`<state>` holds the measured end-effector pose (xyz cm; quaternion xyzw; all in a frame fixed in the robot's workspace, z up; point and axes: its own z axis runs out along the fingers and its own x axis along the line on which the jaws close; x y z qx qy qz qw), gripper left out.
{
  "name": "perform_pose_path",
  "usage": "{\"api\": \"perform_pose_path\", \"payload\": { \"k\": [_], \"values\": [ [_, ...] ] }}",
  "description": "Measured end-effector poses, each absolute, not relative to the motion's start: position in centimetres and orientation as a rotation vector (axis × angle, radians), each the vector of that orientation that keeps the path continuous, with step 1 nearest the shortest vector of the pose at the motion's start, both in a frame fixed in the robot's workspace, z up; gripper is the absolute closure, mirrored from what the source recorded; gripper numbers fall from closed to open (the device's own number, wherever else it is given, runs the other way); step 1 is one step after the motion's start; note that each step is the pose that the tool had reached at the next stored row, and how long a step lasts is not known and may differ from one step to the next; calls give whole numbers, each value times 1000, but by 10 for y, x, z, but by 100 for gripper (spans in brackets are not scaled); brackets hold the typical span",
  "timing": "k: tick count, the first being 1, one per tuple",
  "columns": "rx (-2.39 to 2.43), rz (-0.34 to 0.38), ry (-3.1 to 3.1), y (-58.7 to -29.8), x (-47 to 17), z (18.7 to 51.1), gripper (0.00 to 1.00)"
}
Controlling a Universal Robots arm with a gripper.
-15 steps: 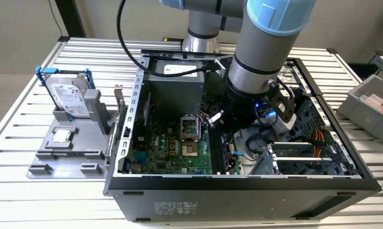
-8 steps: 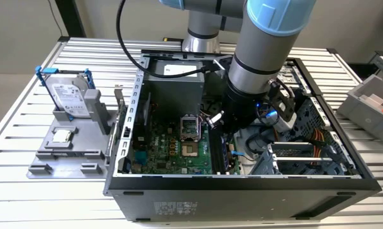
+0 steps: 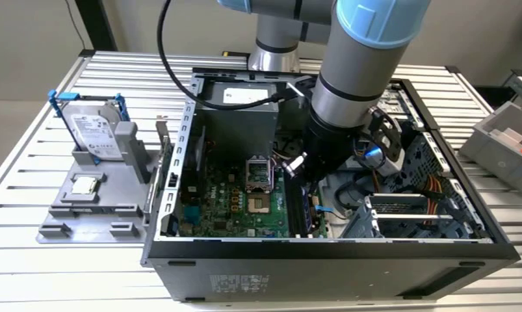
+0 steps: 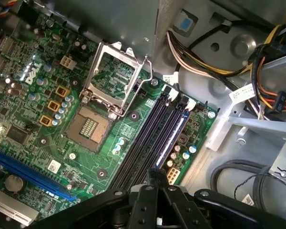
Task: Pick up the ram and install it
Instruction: 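Press down the ram until it locks into place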
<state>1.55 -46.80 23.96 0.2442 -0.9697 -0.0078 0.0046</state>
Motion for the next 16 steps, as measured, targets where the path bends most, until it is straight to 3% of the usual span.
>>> {"api": "perform_pose_path", "payload": {
  "k": [16],
  "values": [
    [967, -29, -2979, -467, 16, 240, 100]
  ]
}}
